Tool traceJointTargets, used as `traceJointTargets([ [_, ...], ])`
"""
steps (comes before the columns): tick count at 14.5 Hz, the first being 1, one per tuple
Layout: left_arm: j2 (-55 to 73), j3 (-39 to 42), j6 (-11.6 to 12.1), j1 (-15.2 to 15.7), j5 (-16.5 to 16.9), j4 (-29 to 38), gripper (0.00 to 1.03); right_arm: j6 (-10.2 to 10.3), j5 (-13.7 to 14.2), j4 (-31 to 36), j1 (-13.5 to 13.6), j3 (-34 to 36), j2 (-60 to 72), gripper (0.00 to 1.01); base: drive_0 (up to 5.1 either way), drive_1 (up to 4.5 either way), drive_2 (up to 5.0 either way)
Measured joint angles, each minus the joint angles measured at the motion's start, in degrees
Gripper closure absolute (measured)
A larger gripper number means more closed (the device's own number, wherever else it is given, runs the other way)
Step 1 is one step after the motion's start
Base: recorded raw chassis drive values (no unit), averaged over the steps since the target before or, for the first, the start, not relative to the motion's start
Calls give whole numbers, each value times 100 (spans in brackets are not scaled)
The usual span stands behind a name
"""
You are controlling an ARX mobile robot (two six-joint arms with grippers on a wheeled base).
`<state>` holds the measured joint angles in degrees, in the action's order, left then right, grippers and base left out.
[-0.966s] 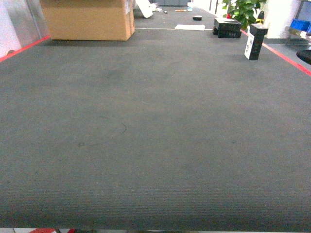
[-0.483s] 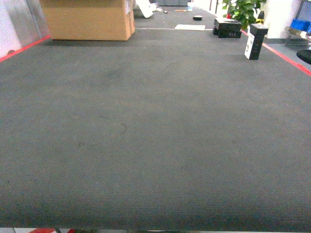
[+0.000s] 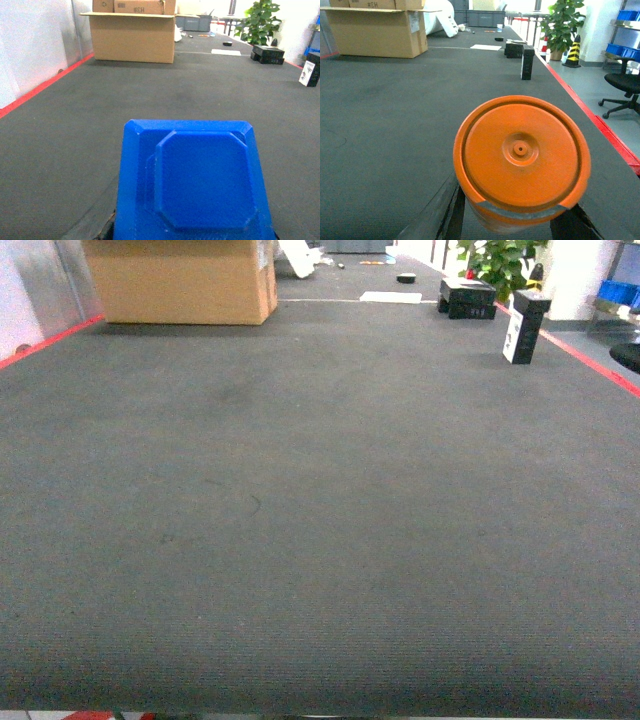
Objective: Sort blue parts and orange caps into right shelf containers
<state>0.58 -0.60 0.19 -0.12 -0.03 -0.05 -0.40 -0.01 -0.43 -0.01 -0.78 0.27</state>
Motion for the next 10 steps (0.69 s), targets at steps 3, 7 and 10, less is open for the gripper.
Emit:
traceJointTargets([
  [3, 0, 0, 0, 0, 2, -35, 60, -2, 0, 7, 0, 0, 0, 60, 0, 0, 0],
  [7, 0, 0, 0, 0, 0, -35, 60, 0, 0, 7, 0, 0, 0, 60, 0, 0, 0],
  [10, 0, 0, 0, 0, 2, -35, 60, 0, 0, 7, 0, 0, 0, 60, 0, 0, 0],
])
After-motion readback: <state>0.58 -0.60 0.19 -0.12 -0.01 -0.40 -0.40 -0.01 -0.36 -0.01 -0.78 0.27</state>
